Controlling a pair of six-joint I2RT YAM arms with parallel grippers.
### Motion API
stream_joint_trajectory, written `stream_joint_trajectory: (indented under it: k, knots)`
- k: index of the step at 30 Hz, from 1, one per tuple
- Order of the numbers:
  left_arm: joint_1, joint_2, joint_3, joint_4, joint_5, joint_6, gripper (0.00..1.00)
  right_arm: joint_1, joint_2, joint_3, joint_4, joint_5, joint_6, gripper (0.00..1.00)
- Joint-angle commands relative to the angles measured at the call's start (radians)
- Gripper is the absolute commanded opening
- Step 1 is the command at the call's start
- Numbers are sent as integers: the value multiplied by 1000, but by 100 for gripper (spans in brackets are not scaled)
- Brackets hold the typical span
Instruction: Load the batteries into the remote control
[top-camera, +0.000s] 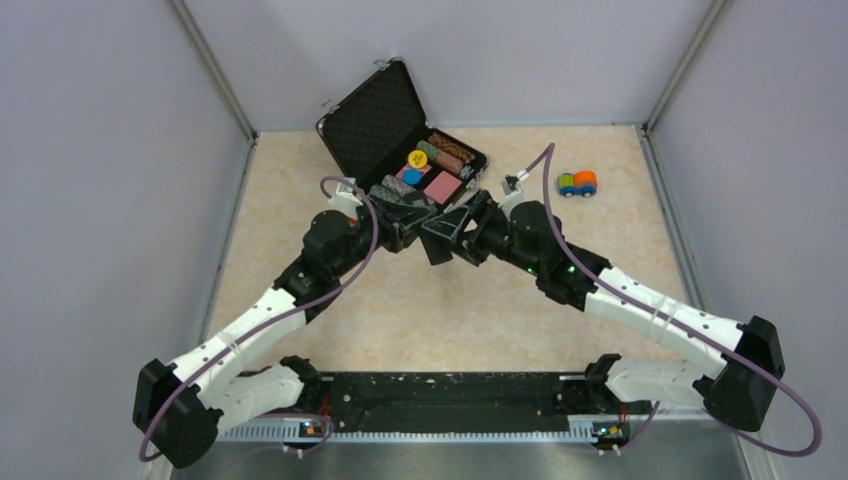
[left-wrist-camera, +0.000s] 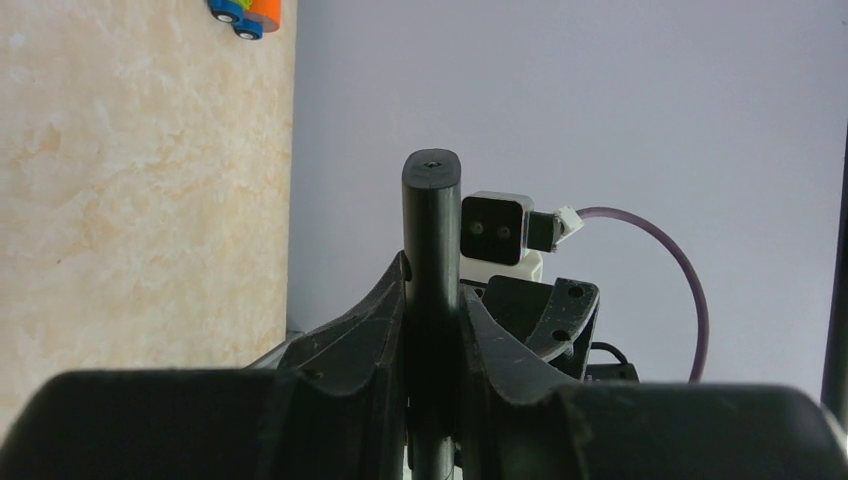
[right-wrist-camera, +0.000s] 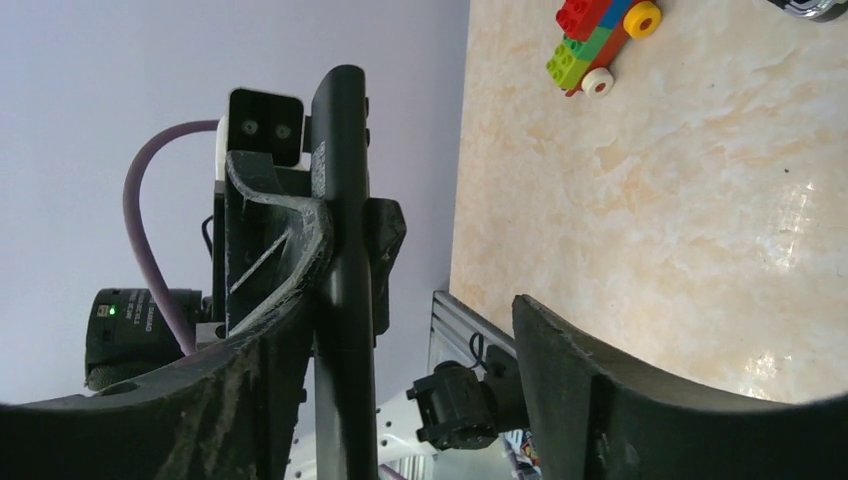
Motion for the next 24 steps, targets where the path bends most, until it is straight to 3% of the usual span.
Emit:
stream_joint_trajectory:
  k: [1,6,15,24]
  knots:
    - [-10,-38,34,39,11,8,0,-15,-42,23,-13,81,-14,75]
    - [-9,-36,12,31,-19,-36,0,-16,-68,-6,35,86,4,80]
    - [-16,-52,-31,-7,-122,-171,0,8,-42,-21,123,131,-7,79]
    - [-19,-63,-38,-23,-148,-236,0,55,23,30,96,193,-54,76]
